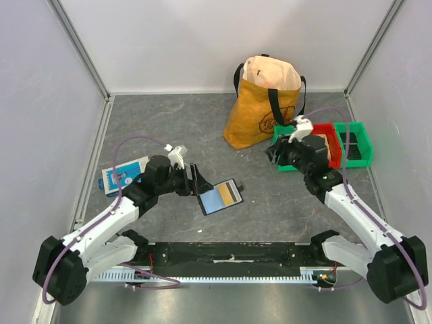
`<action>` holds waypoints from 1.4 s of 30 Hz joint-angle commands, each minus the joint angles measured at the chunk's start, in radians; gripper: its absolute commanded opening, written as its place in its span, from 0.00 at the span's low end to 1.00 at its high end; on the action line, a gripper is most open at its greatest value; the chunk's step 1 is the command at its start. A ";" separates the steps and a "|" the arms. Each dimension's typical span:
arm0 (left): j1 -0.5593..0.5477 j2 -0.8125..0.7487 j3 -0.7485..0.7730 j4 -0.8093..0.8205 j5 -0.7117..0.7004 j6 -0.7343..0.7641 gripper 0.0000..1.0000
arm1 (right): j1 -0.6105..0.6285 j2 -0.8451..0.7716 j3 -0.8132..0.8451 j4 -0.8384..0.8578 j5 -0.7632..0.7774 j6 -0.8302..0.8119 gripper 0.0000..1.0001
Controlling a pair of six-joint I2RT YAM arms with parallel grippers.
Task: Take the credit cards out of the card holder
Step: Remove the credit card from the card holder.
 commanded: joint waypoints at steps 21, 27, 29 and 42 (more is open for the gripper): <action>-0.147 0.240 -0.108 0.434 -0.174 -0.320 0.68 | 0.367 0.403 -0.183 0.459 -0.252 0.268 0.23; -0.168 0.309 -0.088 0.462 -0.182 -0.335 0.64 | 0.365 0.486 -0.210 0.483 -0.229 0.268 0.19; -0.176 0.331 -0.082 0.471 -0.182 -0.340 0.64 | 0.364 0.501 -0.220 0.479 -0.206 0.268 0.18; -0.197 0.437 -0.051 0.489 -0.193 -0.347 0.61 | 0.344 0.471 -0.255 0.454 -0.157 0.275 0.12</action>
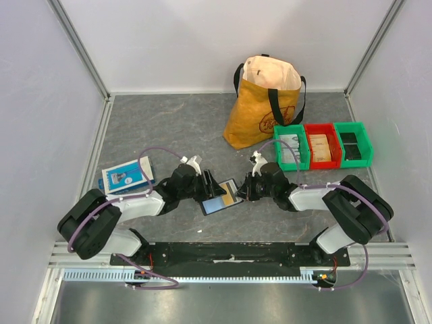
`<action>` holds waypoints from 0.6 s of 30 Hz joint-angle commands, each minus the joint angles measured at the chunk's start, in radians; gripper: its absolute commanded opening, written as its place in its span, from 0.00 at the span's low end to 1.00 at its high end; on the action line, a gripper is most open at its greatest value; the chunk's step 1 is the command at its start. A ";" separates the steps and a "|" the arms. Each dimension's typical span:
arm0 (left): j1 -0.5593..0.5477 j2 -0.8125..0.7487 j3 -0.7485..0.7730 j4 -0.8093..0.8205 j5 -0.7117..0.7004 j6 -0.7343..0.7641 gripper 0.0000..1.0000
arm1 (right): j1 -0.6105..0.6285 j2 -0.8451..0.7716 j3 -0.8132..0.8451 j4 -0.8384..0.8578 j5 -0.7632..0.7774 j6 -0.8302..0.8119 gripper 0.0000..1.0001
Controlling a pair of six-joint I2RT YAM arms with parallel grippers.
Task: Take the credit cards out of the card holder
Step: Remove the credit card from the card holder.
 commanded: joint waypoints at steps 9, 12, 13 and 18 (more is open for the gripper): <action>-0.010 0.060 0.044 0.057 -0.036 -0.025 0.59 | -0.011 -0.002 -0.005 -0.019 0.028 -0.004 0.11; -0.010 0.071 0.036 0.063 -0.044 -0.029 0.56 | -0.011 0.019 -0.016 -0.011 0.006 0.011 0.08; -0.010 0.077 0.033 0.069 -0.047 -0.031 0.56 | -0.011 0.021 -0.022 -0.008 0.002 0.016 0.07; -0.008 0.109 0.016 0.101 -0.053 -0.048 0.50 | -0.014 0.022 -0.037 -0.015 -0.001 0.030 0.04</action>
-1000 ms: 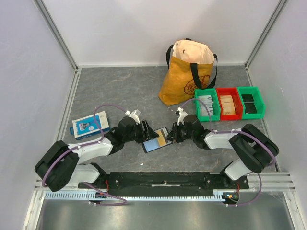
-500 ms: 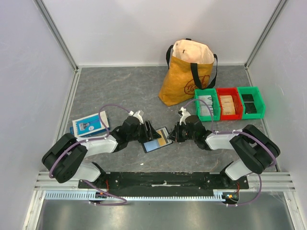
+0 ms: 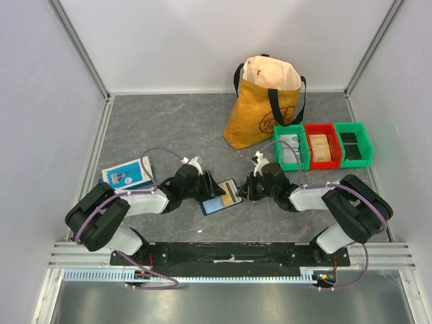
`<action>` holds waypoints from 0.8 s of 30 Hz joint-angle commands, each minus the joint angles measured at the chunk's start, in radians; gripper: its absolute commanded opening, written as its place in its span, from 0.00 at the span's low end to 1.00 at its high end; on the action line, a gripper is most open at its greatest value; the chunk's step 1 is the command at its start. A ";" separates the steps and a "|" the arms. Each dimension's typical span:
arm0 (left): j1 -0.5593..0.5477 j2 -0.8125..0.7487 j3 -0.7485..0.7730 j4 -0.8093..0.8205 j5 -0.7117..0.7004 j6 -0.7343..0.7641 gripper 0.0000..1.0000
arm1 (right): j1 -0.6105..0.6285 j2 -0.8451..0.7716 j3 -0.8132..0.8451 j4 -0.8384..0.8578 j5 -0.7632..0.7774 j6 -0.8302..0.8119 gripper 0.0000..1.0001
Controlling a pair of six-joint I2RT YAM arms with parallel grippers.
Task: Take the credit cards out of the card holder
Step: Remove the credit card from the card holder.
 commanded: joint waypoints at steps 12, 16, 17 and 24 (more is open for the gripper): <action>-0.004 0.085 -0.042 0.156 -0.036 -0.078 0.45 | -0.012 0.033 -0.017 -0.043 -0.022 0.006 0.03; -0.004 0.102 -0.066 0.209 -0.027 -0.093 0.43 | -0.016 0.036 -0.019 -0.043 -0.027 0.006 0.03; -0.004 0.111 -0.069 0.222 -0.019 -0.098 0.42 | -0.017 0.036 -0.017 -0.041 -0.027 0.007 0.02; -0.005 0.145 -0.089 0.275 0.003 -0.125 0.40 | -0.019 0.041 -0.019 -0.037 -0.033 0.009 0.02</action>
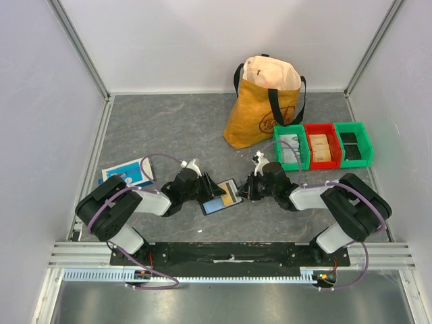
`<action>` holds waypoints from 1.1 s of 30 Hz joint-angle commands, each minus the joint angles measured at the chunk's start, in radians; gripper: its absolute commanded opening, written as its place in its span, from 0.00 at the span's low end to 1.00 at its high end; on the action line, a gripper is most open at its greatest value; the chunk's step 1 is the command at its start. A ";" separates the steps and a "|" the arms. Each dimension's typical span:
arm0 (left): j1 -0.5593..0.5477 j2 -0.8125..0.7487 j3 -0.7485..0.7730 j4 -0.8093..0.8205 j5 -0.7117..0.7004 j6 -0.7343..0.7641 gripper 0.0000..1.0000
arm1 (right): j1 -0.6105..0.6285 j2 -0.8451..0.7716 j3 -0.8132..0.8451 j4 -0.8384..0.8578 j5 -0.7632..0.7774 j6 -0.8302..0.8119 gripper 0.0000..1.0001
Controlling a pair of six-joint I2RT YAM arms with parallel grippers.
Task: Take the credit cards out of the card holder
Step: Remove the credit card from the card holder.
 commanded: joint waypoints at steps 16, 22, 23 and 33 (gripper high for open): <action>-0.008 0.021 -0.101 0.216 0.007 -0.064 0.17 | -0.012 0.033 -0.023 -0.042 -0.011 0.000 0.01; -0.016 0.059 -0.081 0.221 0.016 -0.070 0.24 | -0.012 0.037 -0.025 -0.031 -0.018 0.007 0.01; -0.016 0.065 -0.076 0.221 0.019 -0.072 0.25 | -0.012 0.036 -0.023 -0.031 -0.018 0.006 0.01; -0.019 0.076 -0.087 0.252 0.022 -0.084 0.20 | -0.018 0.040 -0.026 -0.028 -0.023 0.010 0.00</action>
